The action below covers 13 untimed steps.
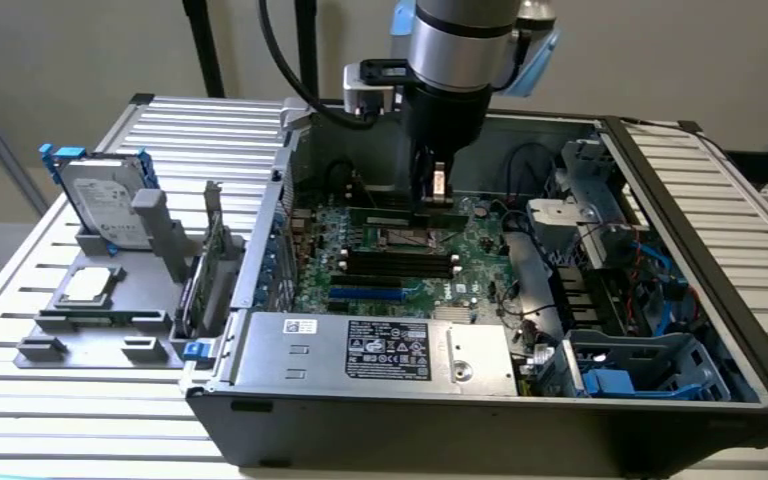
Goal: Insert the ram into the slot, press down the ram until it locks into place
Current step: 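Insert the ram into the slot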
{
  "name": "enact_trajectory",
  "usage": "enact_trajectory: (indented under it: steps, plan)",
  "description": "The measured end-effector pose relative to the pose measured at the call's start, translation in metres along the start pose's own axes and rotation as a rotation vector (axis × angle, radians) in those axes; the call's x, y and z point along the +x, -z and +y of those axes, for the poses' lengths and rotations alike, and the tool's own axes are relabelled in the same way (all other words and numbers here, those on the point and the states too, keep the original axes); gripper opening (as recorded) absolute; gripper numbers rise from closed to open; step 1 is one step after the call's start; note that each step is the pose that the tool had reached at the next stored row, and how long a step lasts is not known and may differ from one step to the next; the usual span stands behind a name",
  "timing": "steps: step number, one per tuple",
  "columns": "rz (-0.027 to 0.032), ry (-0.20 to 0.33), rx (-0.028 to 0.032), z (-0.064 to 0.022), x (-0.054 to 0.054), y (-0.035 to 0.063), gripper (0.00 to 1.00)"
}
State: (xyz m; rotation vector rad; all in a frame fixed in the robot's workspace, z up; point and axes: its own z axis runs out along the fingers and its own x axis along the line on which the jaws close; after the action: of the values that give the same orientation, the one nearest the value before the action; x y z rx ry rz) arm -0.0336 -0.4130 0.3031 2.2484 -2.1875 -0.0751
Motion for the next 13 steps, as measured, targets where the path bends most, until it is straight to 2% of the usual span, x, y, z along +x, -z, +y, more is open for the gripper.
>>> enact_trajectory:
  steps: [13]
  plan:
    - [0.0001,0.0,0.0,-0.0008,0.001,-0.0235,0.13]
